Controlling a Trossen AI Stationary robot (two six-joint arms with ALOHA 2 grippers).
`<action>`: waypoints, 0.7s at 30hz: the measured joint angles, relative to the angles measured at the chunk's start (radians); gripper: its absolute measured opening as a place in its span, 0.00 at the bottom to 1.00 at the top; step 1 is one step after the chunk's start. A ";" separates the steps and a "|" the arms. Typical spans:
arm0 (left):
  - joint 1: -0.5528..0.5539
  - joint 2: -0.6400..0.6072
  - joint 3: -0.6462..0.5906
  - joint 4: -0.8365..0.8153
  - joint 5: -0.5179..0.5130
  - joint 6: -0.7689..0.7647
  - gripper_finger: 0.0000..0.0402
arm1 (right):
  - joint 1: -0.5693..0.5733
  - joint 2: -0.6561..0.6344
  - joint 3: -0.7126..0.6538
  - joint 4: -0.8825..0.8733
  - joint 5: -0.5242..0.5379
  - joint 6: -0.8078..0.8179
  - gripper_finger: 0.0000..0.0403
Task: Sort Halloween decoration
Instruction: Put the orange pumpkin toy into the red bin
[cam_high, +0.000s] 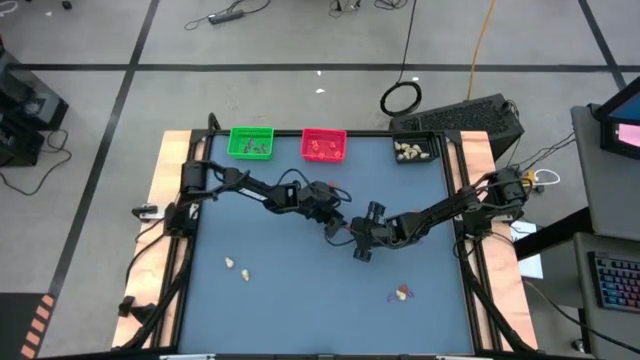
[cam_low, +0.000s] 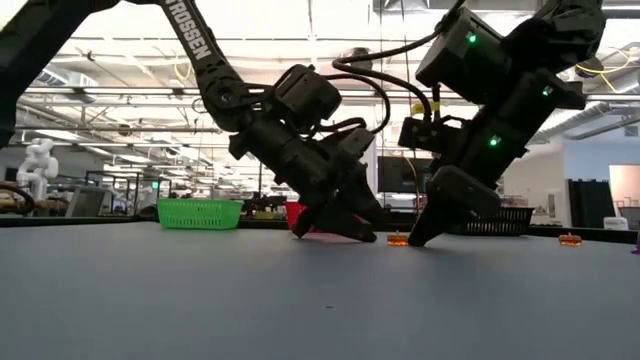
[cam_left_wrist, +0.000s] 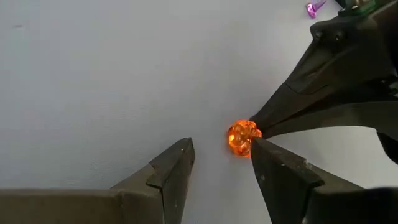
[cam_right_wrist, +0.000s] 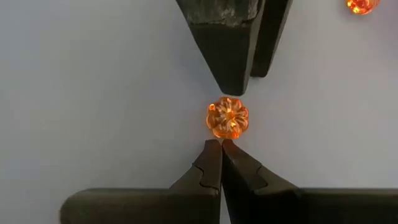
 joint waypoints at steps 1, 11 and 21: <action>0.000 0.000 0.002 -0.003 0.004 0.000 0.44 | -0.003 0.003 0.000 0.004 -0.001 -0.002 0.00; -0.002 0.001 0.004 -0.025 0.043 0.008 0.44 | -0.031 0.021 0.000 0.106 -0.007 -0.032 0.00; -0.016 0.004 0.003 -0.038 0.088 0.107 0.44 | -0.067 0.021 -0.001 0.126 -0.006 -0.029 0.00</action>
